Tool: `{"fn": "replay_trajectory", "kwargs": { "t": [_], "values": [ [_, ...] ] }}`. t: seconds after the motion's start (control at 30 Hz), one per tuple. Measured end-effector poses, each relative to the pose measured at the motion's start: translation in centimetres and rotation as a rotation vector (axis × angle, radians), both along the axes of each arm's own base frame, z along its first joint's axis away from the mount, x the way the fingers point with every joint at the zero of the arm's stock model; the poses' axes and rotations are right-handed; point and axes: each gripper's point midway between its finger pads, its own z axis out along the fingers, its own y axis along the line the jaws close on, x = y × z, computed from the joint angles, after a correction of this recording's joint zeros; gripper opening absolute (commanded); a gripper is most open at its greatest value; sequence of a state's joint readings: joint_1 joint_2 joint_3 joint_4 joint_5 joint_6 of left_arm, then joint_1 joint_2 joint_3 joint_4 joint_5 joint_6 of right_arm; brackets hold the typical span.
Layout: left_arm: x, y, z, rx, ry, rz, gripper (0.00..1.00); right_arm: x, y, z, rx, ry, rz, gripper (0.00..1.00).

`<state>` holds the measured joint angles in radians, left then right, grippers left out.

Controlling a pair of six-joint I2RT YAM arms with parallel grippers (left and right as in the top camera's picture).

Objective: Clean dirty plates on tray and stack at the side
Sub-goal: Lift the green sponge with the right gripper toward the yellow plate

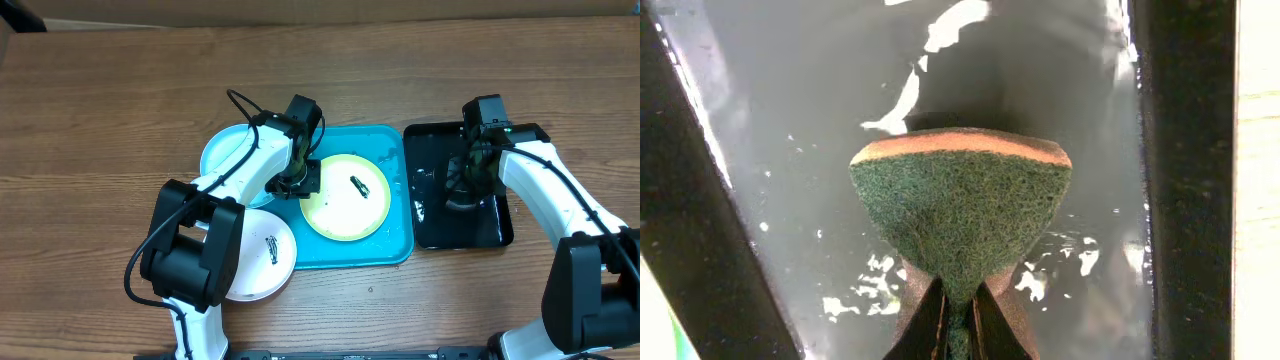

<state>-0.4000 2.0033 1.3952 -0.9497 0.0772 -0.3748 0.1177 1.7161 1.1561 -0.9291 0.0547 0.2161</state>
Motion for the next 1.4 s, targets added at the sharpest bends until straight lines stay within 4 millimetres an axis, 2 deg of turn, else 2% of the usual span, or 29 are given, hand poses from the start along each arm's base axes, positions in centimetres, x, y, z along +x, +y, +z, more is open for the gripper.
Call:
{"fn": "replay_trajectory", "kwargs": {
  "t": [0.07,0.27,0.47,0.6,0.9,1.27,1.4],
  "values": [
    [-0.2,0.1,-0.3,0.001,0.003,0.002,0.04,0.0,0.1,0.0,0.003,0.000,0.002,0.04],
    [-0.4,0.2,-0.5,0.003,0.011,0.005,0.04,-0.7,0.0,0.4,0.002,0.036,0.005,0.04],
    [-0.3,0.2,-0.5,0.001,0.007,0.006,0.04,0.2,0.2,3.3,0.008,0.029,0.006,0.04],
    [-0.2,0.3,-0.5,-0.009,0.010,0.014,0.04,0.8,1.3,4.7,0.062,0.014,0.036,0.04],
    [0.5,1.0,-0.5,-0.019,-0.008,0.003,0.04,0.7,3.0,4.9,0.157,0.019,0.086,0.04],
    [0.6,1.0,-0.5,-0.021,-0.012,-0.007,0.04,0.7,2.8,4.9,0.142,0.018,0.099,0.04],
    [0.7,1.0,-0.5,-0.021,-0.013,-0.007,0.04,0.7,4.4,5.3,0.236,0.016,0.116,0.04]
  ]
}}
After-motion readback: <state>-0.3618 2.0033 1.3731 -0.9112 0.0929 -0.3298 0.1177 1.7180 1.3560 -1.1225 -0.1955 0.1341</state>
